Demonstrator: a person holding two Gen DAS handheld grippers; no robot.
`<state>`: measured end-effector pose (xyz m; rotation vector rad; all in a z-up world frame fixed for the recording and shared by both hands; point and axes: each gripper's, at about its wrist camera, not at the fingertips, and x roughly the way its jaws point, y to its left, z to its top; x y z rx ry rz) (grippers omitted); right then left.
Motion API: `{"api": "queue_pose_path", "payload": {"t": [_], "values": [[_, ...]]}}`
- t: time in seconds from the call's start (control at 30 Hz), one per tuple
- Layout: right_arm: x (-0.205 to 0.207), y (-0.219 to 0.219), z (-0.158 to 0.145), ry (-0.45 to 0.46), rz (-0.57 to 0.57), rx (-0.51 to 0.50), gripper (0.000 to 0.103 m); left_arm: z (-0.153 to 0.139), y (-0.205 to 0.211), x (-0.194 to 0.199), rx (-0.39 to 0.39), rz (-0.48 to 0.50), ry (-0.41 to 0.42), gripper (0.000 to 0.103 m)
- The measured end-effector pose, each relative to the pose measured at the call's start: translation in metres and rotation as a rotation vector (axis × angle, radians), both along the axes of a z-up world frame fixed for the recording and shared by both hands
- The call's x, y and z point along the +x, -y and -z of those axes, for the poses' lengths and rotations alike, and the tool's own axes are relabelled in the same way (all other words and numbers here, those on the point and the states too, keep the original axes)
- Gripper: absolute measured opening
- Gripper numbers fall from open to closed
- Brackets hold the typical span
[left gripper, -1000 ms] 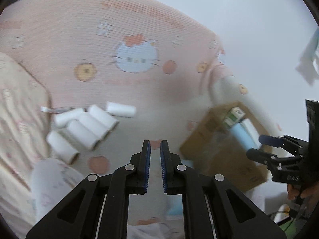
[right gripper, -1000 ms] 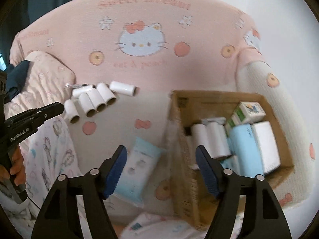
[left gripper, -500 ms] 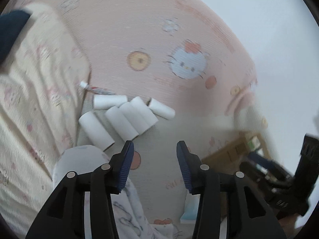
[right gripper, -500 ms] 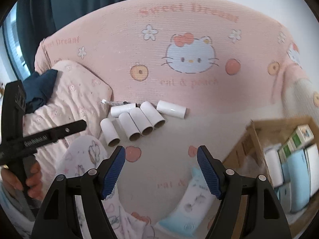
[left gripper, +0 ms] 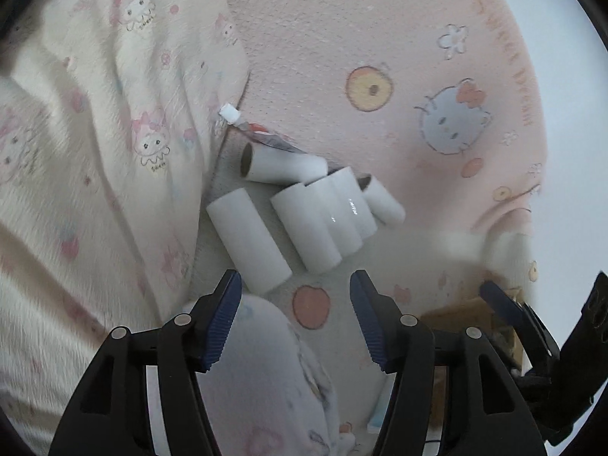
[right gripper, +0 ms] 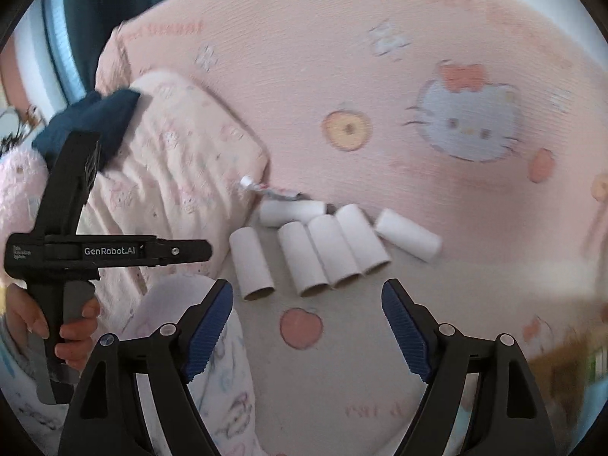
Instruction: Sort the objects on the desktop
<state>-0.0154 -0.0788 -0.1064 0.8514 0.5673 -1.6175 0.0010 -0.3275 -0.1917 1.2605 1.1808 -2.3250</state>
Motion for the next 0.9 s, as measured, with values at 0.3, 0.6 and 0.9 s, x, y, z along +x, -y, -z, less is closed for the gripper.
{"api": "queue_pose_path", "payload": {"t": [0.3,0.6,0.9], "values": [[-0.015,0.071,0.052,0.086,-0.08,0.125,0.079,0.053,0.043,-0.025,0.246,-0.081,0.058,0.063],[-0.02,0.106,0.09,0.205,-0.1,0.208,0.079,0.086,0.061,-0.044,0.239,-0.13,0.183,0.063],[-0.013,0.111,0.105,0.17,-0.159,0.227,0.079,0.103,0.059,-0.068,0.27,-0.138,0.203,0.046]]}}
